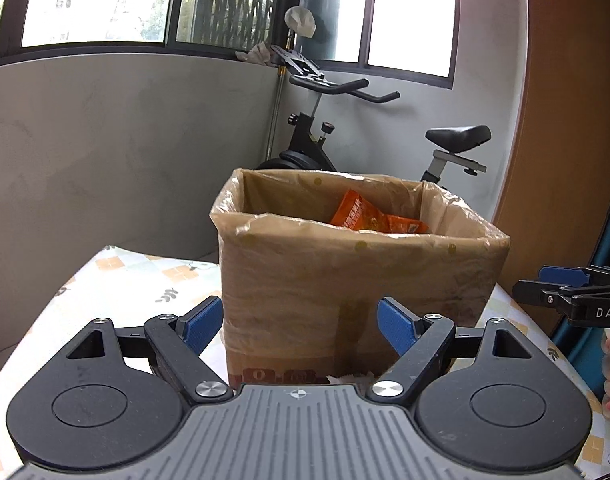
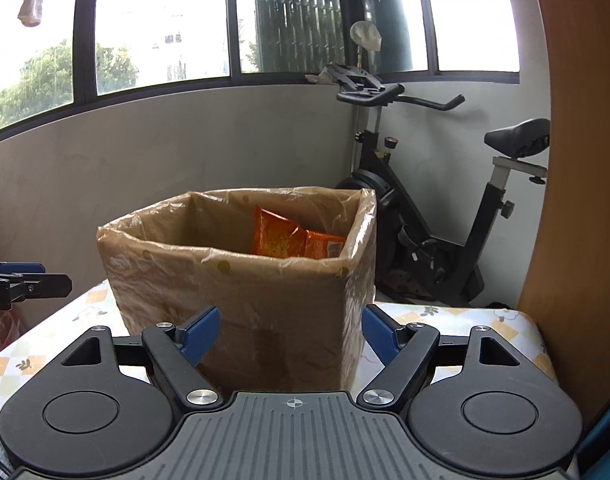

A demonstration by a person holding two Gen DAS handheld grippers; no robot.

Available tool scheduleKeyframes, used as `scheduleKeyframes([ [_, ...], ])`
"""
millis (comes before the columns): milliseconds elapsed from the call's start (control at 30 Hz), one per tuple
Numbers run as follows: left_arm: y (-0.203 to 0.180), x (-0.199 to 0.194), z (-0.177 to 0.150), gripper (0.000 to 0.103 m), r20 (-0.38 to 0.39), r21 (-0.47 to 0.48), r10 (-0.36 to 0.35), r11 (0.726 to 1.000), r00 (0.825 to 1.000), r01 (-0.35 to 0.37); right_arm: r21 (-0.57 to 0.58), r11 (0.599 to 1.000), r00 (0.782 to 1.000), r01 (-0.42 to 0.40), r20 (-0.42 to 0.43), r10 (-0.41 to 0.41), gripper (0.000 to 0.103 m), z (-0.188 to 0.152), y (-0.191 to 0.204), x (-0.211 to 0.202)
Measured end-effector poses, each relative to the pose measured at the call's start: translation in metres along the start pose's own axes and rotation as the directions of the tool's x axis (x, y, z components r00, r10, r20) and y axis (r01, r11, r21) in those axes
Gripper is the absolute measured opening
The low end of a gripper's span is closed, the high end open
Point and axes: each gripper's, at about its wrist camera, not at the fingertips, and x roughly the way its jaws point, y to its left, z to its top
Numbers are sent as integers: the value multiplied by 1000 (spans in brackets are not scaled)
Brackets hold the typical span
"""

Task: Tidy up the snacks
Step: 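Move both open tools back from the box to the snack pile, then grasp the orange-printed bread packet with the left tool while the right tool moves to a red jerky packet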

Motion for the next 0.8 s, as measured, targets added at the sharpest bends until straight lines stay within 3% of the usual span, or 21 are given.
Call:
scheduleKeyframes([
  [367,-17,13,-49,86,-108,-33,-56,998,993,52,13,999,997,48,-66,-47,75,-51,-31,-5],
  [633,-33,28,-89,87,-211,-40,-83,996,974,76,67,995,991,80,-111,-72,75,-93,-48,-9],
  [800,-39,36,-111,88,-277,-58,-98,995,956,85,18,996,979,89,-185,-84,74,-123,-51,-7],
])
